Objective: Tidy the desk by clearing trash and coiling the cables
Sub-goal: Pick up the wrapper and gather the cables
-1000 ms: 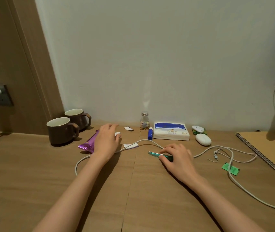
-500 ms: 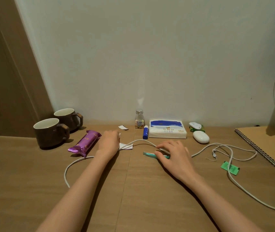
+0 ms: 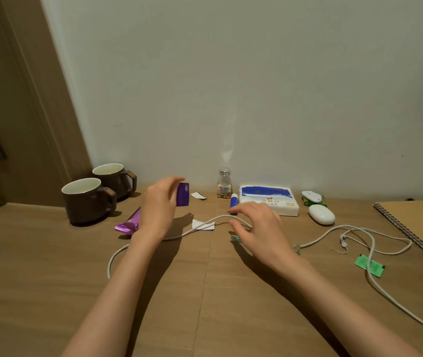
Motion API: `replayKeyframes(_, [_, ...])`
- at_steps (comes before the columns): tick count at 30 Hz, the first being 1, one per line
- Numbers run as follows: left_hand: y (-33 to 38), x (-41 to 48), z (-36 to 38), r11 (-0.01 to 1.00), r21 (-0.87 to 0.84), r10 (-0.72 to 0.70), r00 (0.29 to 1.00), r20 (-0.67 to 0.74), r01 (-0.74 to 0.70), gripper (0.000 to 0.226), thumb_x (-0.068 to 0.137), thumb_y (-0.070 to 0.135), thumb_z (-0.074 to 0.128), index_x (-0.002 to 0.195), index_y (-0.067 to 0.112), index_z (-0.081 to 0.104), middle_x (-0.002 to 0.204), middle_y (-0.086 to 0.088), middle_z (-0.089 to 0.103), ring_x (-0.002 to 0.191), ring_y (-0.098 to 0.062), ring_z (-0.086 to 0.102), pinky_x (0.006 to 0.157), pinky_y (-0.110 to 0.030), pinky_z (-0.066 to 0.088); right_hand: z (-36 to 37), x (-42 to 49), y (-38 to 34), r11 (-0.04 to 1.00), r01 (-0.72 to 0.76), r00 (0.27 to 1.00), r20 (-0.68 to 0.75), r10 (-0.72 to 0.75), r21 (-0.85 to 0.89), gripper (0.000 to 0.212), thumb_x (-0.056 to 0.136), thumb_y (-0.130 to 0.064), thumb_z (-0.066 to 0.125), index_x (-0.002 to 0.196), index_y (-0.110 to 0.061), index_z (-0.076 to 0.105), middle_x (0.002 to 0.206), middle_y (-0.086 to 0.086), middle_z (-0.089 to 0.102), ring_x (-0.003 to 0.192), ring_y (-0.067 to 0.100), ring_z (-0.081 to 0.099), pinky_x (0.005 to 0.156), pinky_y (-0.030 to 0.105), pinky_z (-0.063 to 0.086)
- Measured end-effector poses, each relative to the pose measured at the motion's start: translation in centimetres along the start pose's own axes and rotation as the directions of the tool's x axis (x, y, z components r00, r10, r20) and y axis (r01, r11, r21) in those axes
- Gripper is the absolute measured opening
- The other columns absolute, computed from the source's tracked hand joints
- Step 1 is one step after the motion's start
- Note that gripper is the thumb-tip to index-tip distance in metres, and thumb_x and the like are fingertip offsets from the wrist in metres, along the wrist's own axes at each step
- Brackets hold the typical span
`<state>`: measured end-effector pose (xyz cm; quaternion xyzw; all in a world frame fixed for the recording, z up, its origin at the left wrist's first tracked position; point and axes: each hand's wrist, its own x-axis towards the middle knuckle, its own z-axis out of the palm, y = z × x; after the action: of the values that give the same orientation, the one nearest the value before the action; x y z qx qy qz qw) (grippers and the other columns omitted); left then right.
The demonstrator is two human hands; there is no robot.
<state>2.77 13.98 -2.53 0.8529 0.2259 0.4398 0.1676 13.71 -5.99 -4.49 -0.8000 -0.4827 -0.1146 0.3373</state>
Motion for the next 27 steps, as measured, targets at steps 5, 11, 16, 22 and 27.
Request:
replayKeyframes(5, [-1.5, -0.4, -0.3, 0.866, -0.371, -0.355, 0.935, 0.016, 0.336, 0.028, 0.1, 0.026, 0.038, 0.122, 0.02, 0.053, 0.114, -0.002, 0.057, 0.083, -0.023, 0.064, 0.05, -0.022, 0.053, 2.8, 6.3, -1.2, 0.991, -0.089, 0.991, 0.109, 0.078, 0.101, 0.03, 0.09, -0.03, 0.059, 0.119, -0.026, 0.063, 0.118, -0.007, 0.063, 0.101, 0.011, 0.057, 0.088, 0.031, 0.049])
replayKeyframes(11, [-3.4, -0.4, 0.1, 0.772, -0.443, -0.481, 0.875, 0.062, 0.456, 0.026, 0.099, 0.027, 0.04, 0.121, 0.022, 0.053, 0.114, -0.006, 0.056, 0.075, -0.022, 0.063, 0.04, -0.012, 0.041, 7.9, 11.5, -1.0, 0.995, -0.103, 0.949, 0.299, 0.101, -0.01, 0.037, 0.094, -0.022, 0.053, 0.131, -0.019, 0.056, 0.129, 0.006, 0.061, 0.115, 0.022, 0.057, 0.091, 0.033, 0.047])
replayKeyframes(16, [-3.9, 0.0, 0.0, 0.733, -0.475, -0.486, 0.863, 0.134, 0.487, 0.029, 0.099, 0.019, 0.04, 0.126, 0.021, 0.05, 0.099, -0.007, 0.059, 0.054, -0.012, 0.057, 0.043, -0.011, 0.045, 10.5, 14.1, -0.7, 0.992, -0.068, 0.915, 0.389, 0.106, -0.108, 0.041, 0.098, -0.016, 0.043, 0.139, -0.014, 0.045, 0.136, 0.013, 0.054, 0.122, 0.029, 0.052, 0.099, 0.037, 0.044])
replayKeyframes(22, [-4.2, 0.4, -0.8, 0.662, -0.543, -0.51, 0.841, 0.178, 0.516, 0.03, 0.098, 0.014, 0.043, 0.126, 0.023, 0.05, 0.097, 0.002, 0.058, 0.071, -0.016, 0.064, 0.054, -0.019, 0.053, 11.3, 14.5, -0.3, 0.922, 0.134, 0.932, 0.363, 0.008, -0.364, 0.029, 0.091, -0.001, 0.047, 0.114, -0.008, 0.063, 0.108, 0.017, 0.067, 0.099, 0.035, 0.063, 0.082, 0.043, 0.053])
replayKeyframes(27, [-3.7, 0.4, -1.2, 0.665, -0.549, -0.536, 0.836, 0.123, 0.507, 0.029, 0.097, 0.015, 0.045, 0.124, 0.023, 0.052, 0.099, 0.003, 0.056, 0.075, -0.018, 0.065, 0.054, -0.02, 0.052, 10.8, 14.6, -0.7, 0.902, 0.183, 0.936, 0.35, -0.038, -0.391, 0.024, 0.09, -0.003, 0.05, 0.106, -0.006, 0.067, 0.099, 0.017, 0.069, 0.089, 0.032, 0.066, 0.077, 0.042, 0.056])
